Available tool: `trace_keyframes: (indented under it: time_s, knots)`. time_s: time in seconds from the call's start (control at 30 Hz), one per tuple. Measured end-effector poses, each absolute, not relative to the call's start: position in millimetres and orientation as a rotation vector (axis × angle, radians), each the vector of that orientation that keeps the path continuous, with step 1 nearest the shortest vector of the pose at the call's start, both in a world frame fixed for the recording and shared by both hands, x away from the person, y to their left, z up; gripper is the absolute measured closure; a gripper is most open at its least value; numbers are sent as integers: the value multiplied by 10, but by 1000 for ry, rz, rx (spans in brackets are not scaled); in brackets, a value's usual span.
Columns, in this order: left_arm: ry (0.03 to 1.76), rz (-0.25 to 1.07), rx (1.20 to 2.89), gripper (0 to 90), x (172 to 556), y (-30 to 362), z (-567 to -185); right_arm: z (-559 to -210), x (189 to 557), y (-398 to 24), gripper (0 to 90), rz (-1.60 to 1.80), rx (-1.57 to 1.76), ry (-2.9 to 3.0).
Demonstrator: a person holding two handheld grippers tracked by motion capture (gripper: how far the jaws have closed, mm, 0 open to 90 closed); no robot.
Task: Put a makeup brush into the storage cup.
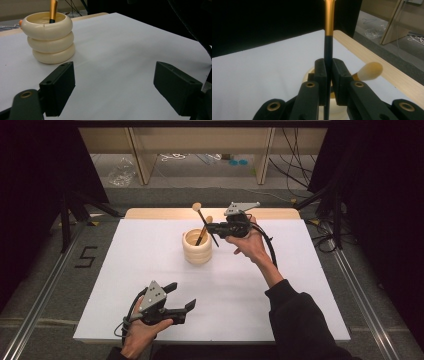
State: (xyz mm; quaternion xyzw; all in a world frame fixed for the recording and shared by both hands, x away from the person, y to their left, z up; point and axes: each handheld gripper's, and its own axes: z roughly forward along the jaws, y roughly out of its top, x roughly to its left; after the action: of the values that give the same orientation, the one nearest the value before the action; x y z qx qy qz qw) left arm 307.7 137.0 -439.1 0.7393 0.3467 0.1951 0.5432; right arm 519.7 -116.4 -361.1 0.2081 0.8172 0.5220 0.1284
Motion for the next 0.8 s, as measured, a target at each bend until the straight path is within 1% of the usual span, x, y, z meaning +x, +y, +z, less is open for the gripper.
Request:
trace_keyframes:
  time_s: [0.3, 0.33, 0.6, 0.8]
  knots:
    - [825, 461, 1752, 173, 3080, 1369, -4392, -3590, 5263, -1084, 832, 1567, 646, 2346]
    - [803, 471, 1762, 173, 3090, 1375, -4389, -3588, 5269, -1077, 832, 1571, 651, 2345]
    - [822, 462, 1752, 173, 3079, 1377, -4388, -3558, 5342, -948, 832, 1623, 660, 2295]
    - [803, 472, 1754, 173, 3081, 1384, -4378, -3600, 5384, -874, 832, 1650, 693, 2266]
